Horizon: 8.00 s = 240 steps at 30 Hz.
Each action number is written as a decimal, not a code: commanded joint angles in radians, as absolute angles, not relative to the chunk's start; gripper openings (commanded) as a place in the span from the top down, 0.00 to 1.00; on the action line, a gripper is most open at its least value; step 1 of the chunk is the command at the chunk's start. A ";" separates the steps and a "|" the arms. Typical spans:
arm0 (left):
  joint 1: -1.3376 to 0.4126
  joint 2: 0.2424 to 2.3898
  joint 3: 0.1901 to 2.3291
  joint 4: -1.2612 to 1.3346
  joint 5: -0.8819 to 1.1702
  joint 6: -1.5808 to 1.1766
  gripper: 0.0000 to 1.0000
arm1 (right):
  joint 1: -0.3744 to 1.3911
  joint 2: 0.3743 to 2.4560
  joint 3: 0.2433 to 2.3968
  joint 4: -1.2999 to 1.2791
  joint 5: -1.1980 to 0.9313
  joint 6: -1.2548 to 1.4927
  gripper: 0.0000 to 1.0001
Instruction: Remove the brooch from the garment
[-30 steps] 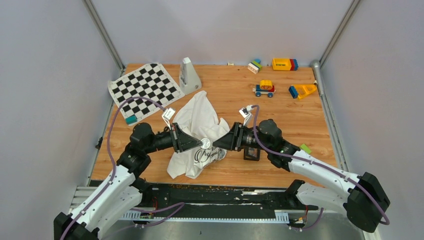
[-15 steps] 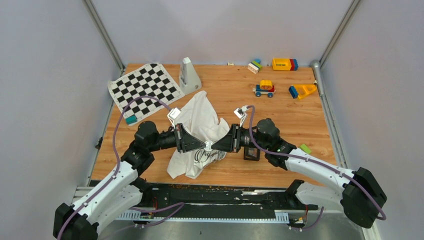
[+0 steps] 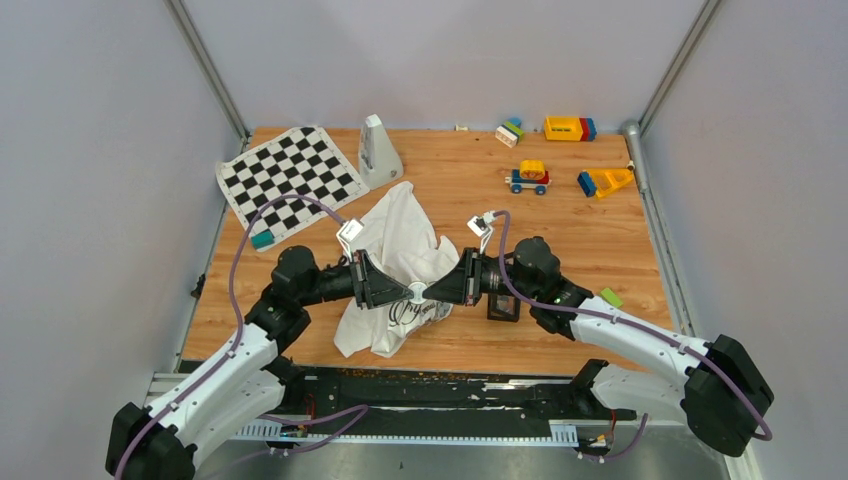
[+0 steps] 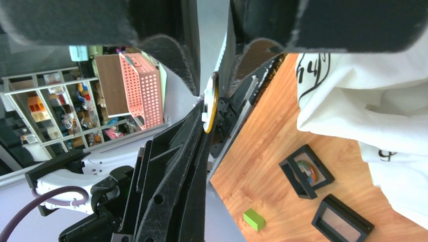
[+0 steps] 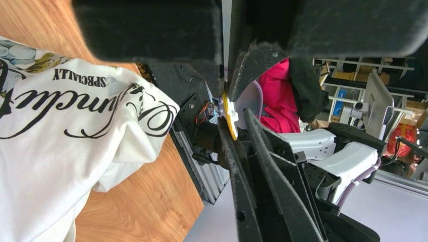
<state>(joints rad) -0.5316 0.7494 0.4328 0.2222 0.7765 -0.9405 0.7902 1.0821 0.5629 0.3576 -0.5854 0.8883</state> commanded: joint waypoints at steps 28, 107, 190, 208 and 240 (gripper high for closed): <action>-0.790 0.916 0.501 0.143 0.523 -0.757 1.00 | 0.739 0.840 0.658 -0.270 -0.132 0.711 0.38; -0.694 1.014 0.435 0.303 0.252 -0.143 1.00 | 0.514 1.500 0.993 -0.243 -0.713 0.722 1.00; -1.011 1.477 0.558 0.363 -0.072 0.201 0.73 | 0.426 1.796 0.862 0.163 -1.054 0.726 1.00; -1.013 1.390 0.521 0.402 0.034 0.104 0.49 | 0.366 1.778 0.865 0.089 -1.013 0.682 1.00; -0.815 1.120 0.524 0.129 -0.031 -0.168 0.50 | 0.282 1.686 1.100 -0.441 -0.339 0.453 0.97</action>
